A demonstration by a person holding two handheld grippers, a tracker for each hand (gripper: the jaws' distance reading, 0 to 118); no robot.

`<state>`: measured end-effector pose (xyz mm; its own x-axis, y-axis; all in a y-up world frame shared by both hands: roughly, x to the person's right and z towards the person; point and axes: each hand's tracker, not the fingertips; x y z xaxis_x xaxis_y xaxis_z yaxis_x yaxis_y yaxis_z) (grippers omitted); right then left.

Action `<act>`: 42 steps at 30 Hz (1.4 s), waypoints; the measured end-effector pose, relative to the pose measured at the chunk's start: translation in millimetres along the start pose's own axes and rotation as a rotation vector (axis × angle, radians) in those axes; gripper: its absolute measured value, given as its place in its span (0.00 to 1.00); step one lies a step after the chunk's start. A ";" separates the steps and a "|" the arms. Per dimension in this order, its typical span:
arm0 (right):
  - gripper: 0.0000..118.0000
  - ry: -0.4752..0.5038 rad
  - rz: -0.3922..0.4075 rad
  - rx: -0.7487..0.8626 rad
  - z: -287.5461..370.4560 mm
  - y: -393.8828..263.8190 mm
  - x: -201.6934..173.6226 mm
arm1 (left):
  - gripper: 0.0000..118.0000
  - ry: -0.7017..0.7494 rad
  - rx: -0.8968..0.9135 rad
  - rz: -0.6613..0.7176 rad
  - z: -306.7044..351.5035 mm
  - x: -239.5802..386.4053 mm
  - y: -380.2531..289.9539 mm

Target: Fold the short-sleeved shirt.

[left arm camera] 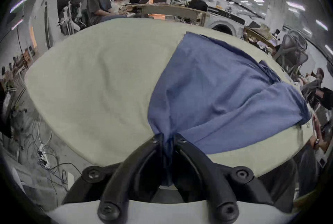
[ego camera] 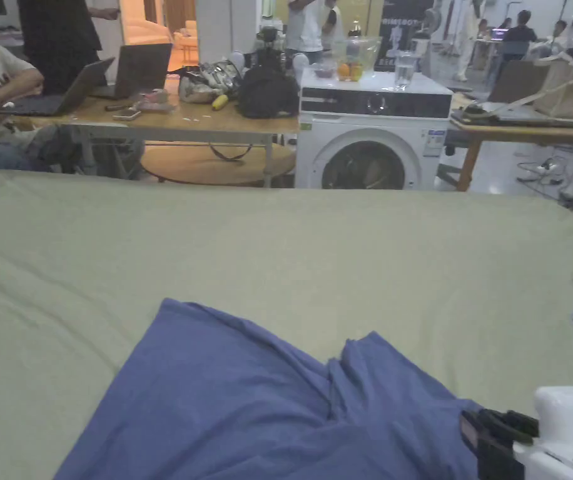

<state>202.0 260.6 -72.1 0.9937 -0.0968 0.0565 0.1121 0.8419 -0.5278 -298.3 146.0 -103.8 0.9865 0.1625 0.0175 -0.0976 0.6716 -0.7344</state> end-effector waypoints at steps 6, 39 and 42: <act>0.60 0.008 0.123 -0.324 -123.6 81.9 46.7 | 0.04 0.015 -0.004 -0.002 0.7 4.3 -0.9; 0.00 -0.209 0.116 0.267 53.7 288.2 40.6 | 0.04 -0.203 0.690 -0.112 122.7 73.5 288.7; 0.00 -0.248 0.106 0.292 44.0 333.0 41.4 | 0.04 -0.233 0.685 -0.109 112.0 80.8 368.7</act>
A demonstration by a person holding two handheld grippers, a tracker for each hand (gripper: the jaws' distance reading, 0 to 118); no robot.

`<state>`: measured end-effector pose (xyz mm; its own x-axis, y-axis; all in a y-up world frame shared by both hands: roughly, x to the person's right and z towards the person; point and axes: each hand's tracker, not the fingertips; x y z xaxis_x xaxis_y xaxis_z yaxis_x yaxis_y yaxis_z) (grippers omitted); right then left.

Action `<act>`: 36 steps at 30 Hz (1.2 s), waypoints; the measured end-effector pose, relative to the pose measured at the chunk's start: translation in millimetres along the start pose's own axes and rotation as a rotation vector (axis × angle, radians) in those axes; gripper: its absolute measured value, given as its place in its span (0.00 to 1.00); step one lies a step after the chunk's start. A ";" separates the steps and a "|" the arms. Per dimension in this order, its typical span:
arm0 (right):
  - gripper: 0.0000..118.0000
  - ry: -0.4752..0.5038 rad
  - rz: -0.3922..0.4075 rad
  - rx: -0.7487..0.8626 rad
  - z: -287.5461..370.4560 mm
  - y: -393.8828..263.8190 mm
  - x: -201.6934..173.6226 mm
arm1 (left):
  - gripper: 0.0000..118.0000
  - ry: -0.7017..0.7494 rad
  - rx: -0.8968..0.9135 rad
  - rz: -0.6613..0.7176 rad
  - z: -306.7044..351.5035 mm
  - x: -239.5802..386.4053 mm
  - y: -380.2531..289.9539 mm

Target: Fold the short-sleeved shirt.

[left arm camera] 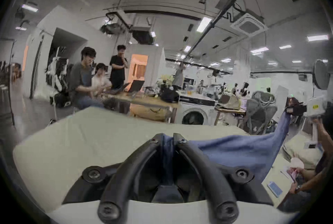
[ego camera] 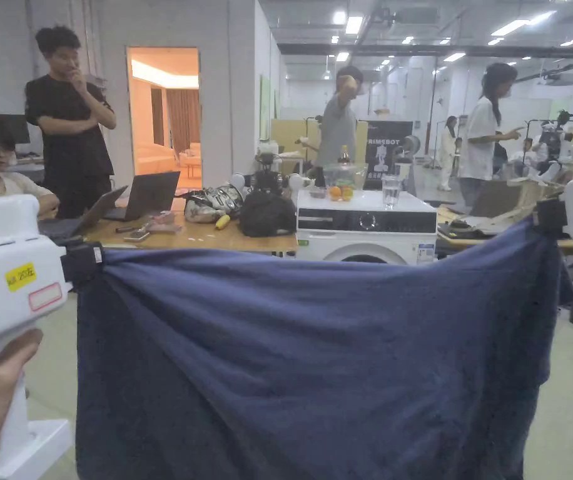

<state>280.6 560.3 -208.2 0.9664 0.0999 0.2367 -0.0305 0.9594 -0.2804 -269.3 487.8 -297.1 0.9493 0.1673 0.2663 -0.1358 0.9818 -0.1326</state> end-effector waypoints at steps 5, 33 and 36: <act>0.00 -0.039 -0.068 0.051 -45.1 54.0 -7.5 | 0.04 0.075 -0.027 -0.081 -73.5 4.1 67.1; 0.00 -0.071 -0.077 0.121 -154.7 114.4 -32.2 | 0.04 0.114 -0.080 -0.078 -194.2 -13.3 61.7; 0.00 -0.024 -0.057 0.092 -135.9 75.5 -40.6 | 0.04 0.111 -0.124 -0.077 -174.6 -15.7 25.1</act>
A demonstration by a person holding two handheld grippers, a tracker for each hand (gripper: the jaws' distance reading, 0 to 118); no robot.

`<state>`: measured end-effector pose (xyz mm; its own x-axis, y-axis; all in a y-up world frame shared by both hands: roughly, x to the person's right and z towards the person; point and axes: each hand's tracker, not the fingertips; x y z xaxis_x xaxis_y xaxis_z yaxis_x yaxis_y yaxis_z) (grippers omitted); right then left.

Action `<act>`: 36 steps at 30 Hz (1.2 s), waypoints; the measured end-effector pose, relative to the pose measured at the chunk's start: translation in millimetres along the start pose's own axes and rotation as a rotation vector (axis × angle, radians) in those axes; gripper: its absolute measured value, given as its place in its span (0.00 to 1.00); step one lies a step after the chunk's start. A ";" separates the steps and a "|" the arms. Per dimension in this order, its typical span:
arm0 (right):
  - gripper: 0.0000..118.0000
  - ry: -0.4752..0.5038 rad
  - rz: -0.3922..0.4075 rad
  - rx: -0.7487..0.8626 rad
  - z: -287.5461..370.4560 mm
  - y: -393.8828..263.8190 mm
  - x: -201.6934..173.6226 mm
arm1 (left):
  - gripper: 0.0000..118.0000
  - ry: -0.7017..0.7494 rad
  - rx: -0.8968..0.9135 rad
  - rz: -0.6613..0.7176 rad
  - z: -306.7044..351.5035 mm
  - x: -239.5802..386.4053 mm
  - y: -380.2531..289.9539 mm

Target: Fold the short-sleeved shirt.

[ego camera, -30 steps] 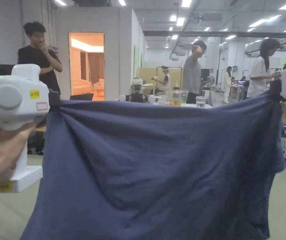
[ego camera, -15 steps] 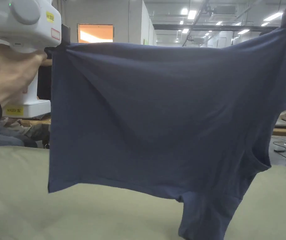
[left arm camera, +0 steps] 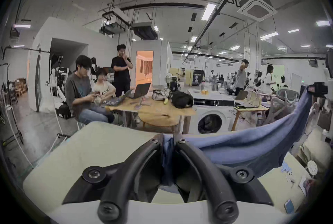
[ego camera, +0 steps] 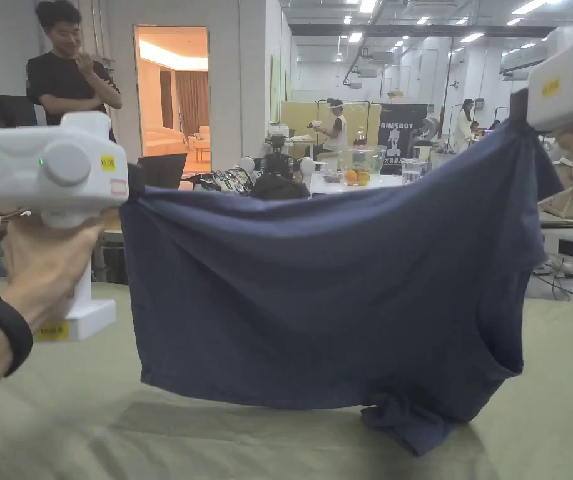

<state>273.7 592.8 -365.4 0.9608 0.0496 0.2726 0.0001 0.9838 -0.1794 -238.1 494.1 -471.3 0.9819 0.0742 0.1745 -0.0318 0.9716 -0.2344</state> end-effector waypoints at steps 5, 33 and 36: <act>0.00 0.032 -0.002 -0.023 47.8 -43.5 -4.1 | 0.04 0.001 -0.085 0.071 30.7 -19.6 -48.2; 0.10 0.136 -0.152 -0.585 287.9 -436.9 40.2 | 0.34 -0.111 -0.559 0.144 277.0 -65.2 -363.2; 0.30 0.129 -0.156 -0.595 293.6 -440.2 46.5 | 0.70 -0.128 -0.519 0.169 290.0 -65.4 -355.8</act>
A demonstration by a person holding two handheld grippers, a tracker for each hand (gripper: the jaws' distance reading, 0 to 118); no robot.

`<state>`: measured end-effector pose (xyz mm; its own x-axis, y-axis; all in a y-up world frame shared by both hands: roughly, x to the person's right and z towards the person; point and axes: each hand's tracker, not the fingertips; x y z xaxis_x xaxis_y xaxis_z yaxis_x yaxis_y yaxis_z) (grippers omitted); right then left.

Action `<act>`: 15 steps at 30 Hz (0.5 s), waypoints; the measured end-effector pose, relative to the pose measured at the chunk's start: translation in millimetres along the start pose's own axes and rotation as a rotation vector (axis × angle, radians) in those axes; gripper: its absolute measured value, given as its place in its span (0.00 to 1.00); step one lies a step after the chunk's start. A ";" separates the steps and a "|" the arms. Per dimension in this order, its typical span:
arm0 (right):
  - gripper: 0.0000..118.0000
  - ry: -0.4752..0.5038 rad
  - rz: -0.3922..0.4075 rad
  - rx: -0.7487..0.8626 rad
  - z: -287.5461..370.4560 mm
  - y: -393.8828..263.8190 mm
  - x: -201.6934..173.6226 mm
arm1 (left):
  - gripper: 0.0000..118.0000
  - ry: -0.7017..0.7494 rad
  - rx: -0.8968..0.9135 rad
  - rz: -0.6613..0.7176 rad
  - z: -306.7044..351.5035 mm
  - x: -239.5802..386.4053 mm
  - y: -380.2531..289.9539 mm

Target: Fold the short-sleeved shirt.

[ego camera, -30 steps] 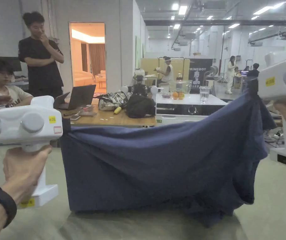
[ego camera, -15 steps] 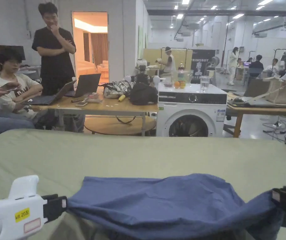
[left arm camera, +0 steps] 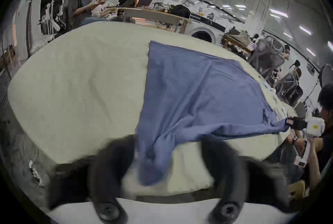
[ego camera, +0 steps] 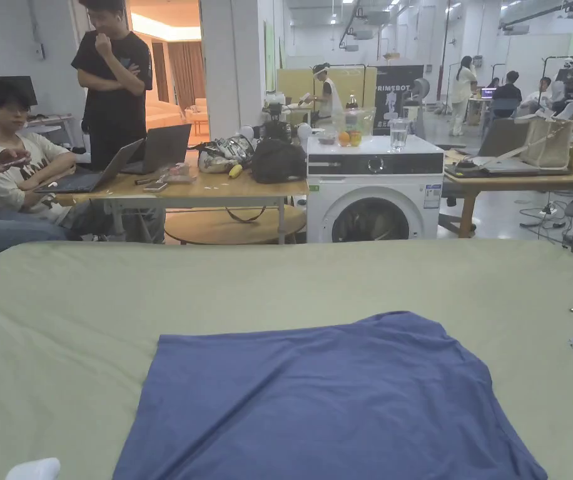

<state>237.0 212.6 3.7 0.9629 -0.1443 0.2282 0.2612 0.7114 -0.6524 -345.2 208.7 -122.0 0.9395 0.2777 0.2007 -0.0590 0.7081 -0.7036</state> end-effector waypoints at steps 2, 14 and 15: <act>0.57 -0.010 0.013 0.088 19.3 2.8 -4.3 | 0.88 -0.019 0.082 -0.028 19.5 8.9 10.3; 0.56 0.064 0.165 0.494 45.7 76.5 -111.4 | 0.83 0.027 0.627 -0.264 79.6 118.6 90.0; 0.55 0.045 0.159 0.503 41.7 73.8 -116.2 | 0.73 0.023 0.636 -0.277 77.3 119.9 86.6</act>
<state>141.5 310.6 -40.8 0.9927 -0.0295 0.1166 0.0578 0.9673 -0.2469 -263.8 353.5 -106.2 0.9551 0.0229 0.2953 0.0041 0.9959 -0.0905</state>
